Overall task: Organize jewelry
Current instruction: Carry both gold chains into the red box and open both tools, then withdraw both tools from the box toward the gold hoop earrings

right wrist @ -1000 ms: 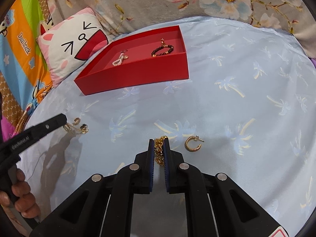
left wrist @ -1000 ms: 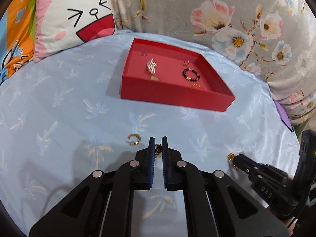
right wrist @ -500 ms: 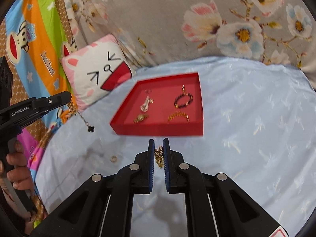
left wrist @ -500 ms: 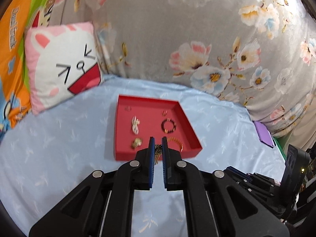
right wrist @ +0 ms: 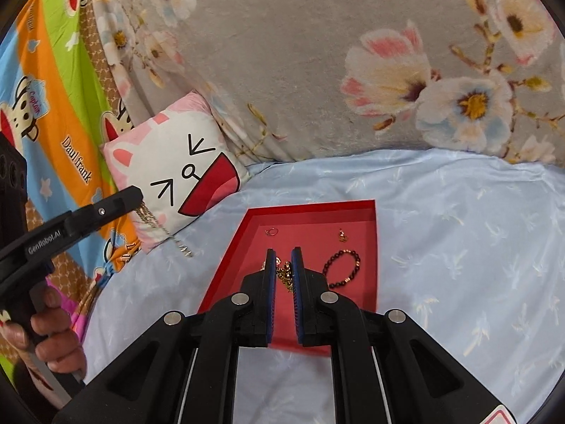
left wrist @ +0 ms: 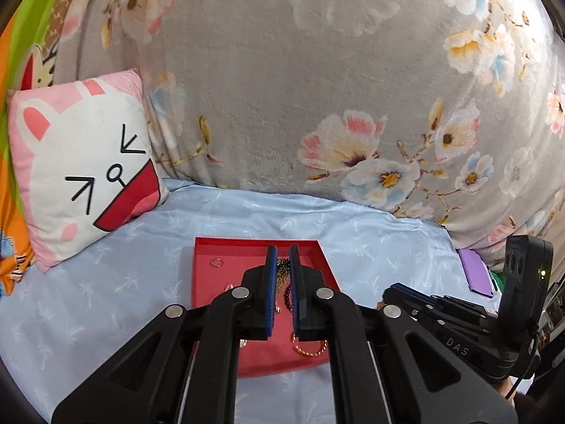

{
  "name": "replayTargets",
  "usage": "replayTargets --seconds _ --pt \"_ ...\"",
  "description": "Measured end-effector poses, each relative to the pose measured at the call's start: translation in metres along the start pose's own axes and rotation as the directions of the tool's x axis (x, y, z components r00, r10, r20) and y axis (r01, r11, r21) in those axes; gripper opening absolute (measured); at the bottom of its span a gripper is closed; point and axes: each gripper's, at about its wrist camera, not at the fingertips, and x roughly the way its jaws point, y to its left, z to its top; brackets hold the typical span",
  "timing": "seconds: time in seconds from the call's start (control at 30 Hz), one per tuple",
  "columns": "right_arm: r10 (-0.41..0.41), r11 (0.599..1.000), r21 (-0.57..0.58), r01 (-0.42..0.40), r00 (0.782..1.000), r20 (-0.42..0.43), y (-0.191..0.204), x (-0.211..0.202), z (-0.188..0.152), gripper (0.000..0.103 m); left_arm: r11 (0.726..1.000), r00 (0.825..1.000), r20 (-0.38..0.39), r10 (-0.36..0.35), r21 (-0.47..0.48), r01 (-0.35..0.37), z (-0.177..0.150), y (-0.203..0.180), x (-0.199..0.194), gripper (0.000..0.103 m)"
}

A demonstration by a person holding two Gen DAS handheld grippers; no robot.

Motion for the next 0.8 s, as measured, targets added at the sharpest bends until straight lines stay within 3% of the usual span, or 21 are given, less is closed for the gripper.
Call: replayTargets --seconds 0.43,0.8 --pt "-0.009 1.000 0.016 0.011 0.987 -0.159 -0.011 0.131 0.012 0.008 0.998 0.990 -0.127 0.058 0.040 -0.053 -0.003 0.020 0.122 0.006" --pt "-0.045 0.999 0.013 0.050 0.970 -0.239 -0.025 0.195 0.017 0.009 0.994 0.977 -0.188 0.105 0.042 -0.099 -0.006 0.040 0.190 0.006"
